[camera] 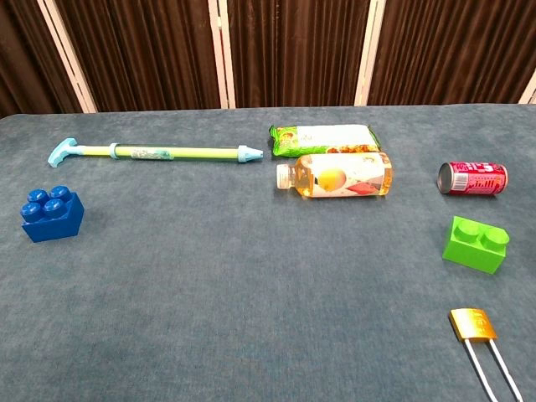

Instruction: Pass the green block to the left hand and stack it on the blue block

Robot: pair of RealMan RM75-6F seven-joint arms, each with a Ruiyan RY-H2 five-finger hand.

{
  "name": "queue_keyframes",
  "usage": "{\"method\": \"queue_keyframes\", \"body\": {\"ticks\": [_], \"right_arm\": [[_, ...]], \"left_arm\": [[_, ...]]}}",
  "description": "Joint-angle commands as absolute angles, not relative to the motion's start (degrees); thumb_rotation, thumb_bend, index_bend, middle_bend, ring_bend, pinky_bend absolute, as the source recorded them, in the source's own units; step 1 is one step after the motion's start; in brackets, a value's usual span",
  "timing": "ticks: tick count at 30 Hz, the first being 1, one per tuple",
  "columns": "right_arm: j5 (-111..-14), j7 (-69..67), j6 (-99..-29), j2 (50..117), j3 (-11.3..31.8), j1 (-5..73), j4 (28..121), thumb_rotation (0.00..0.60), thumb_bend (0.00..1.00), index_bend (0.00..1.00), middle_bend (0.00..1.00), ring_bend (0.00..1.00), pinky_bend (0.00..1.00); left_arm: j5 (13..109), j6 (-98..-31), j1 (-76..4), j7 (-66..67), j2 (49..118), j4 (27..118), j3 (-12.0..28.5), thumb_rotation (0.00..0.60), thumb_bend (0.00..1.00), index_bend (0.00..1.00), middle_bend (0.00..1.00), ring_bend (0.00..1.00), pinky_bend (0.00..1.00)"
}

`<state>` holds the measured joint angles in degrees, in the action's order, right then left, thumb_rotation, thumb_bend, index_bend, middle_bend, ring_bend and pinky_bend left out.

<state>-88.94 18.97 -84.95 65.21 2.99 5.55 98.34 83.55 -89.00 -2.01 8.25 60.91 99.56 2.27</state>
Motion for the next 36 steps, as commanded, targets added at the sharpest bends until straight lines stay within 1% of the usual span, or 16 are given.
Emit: {"method": "queue_keyframes", "body": {"ticks": [1, 7, 9, 12, 13, 14, 17, 20, 23, 27, 32, 36], "right_arm": [[-88.93, 19.11, -84.86, 65.22, 2.95, 5.58, 98.45, 0.600, 0.00, 0.00, 0.00, 0.00, 0.00], [-88.87, 19.26, -84.08, 65.38, 2.59, 5.77, 97.99, 0.600, 0.00, 0.00, 0.00, 0.00, 0.00], [-89.16, 18.92, -82.09, 65.41, 2.05, 6.63, 97.47, 0.600, 0.00, 0.00, 0.00, 0.00, 0.00], [-91.77, 16.73, -77.12, 65.13, 1.07, 9.80, 95.48, 0.600, 0.00, 0.00, 0.00, 0.00, 0.00], [-92.92, 15.49, -75.05, 65.13, 0.82, 11.33, 94.36, 0.600, 0.00, 0.00, 0.00, 0.00, 0.00], [-96.26, 12.18, -71.70, 65.43, 0.39, 14.63, 91.29, 0.600, 0.00, 0.00, 0.01, 0.00, 0.00], [-103.05, 4.95, -67.21, 67.02, -0.83, 20.91, 83.08, 0.600, 0.00, 0.01, 0.05, 0.00, 0.00], [-107.12, 3.91, -64.45, 69.08, -1.35, 25.33, 77.56, 0.600, 0.00, 0.02, 0.08, 0.00, 0.00], [-109.90, 4.03, -62.97, 70.86, -1.85, 28.34, 73.92, 0.600, 0.00, 0.02, 0.12, 0.00, 0.00], [-113.73, 4.41, -61.76, 73.42, -2.35, 33.11, 67.98, 0.600, 0.00, 0.04, 0.13, 0.00, 0.00], [-116.78, 2.10, -63.63, 76.24, -3.83, 36.20, 61.31, 0.600, 0.02, 0.05, 0.15, 0.00, 0.02], [-117.45, 1.08, -63.22, 78.18, -4.90, 38.33, 58.53, 0.600, 0.03, 0.06, 0.15, 0.00, 0.03]], "left_arm": [[83.34, -88.95, -1.93, 7.91, 60.71, 99.48, 2.37, 0.600, 0.00, 0.00, 0.00, 0.00, 0.00], [83.29, -88.94, -1.83, 7.55, 60.40, 99.55, 2.46, 0.600, 0.00, 0.00, 0.00, 0.00, 0.00], [83.83, -88.68, -1.81, 7.39, 59.89, 100.19, 2.09, 0.600, 0.00, 0.00, 0.00, 0.00, 0.00], [83.82, -88.60, -2.04, 7.89, 59.64, 100.49, 2.37, 0.600, 0.00, 0.00, 0.00, 0.00, 0.00], [83.42, -88.25, -2.17, 8.03, 59.63, 100.56, 2.48, 0.600, 0.00, 0.00, 0.00, 0.00, 0.00], [82.37, -87.29, -2.48, 8.23, 59.62, 100.68, 2.68, 0.600, 0.00, 0.00, 0.00, 0.00, 0.00], [79.92, -85.13, -3.26, 9.32, 59.74, 100.61, 3.18, 0.600, 0.00, 0.00, 0.00, 0.00, 0.00], [77.93, -83.97, -3.87, 10.66, 60.18, 100.32, 3.84, 0.600, 0.00, 0.00, 0.00, 0.00, 0.00], [76.54, -83.83, -4.22, 11.94, 60.79, 100.38, 4.53, 0.600, 0.00, 0.00, 0.00, 0.00, 0.00], [74.88, -83.73, -4.70, 15.14, 62.20, 99.97, 5.06, 0.600, 0.00, 0.00, 0.00, 0.00, 0.00], [72.61, -83.32, -5.22, 17.40, 63.50, 99.43, 5.78, 0.600, 0.00, 0.00, 0.00, 0.00, 0.00], [71.07, -82.90, -5.61, 18.60, 64.06, 98.99, 6.23, 0.600, 0.00, 0.00, 0.00, 0.00, 0.00]]}}
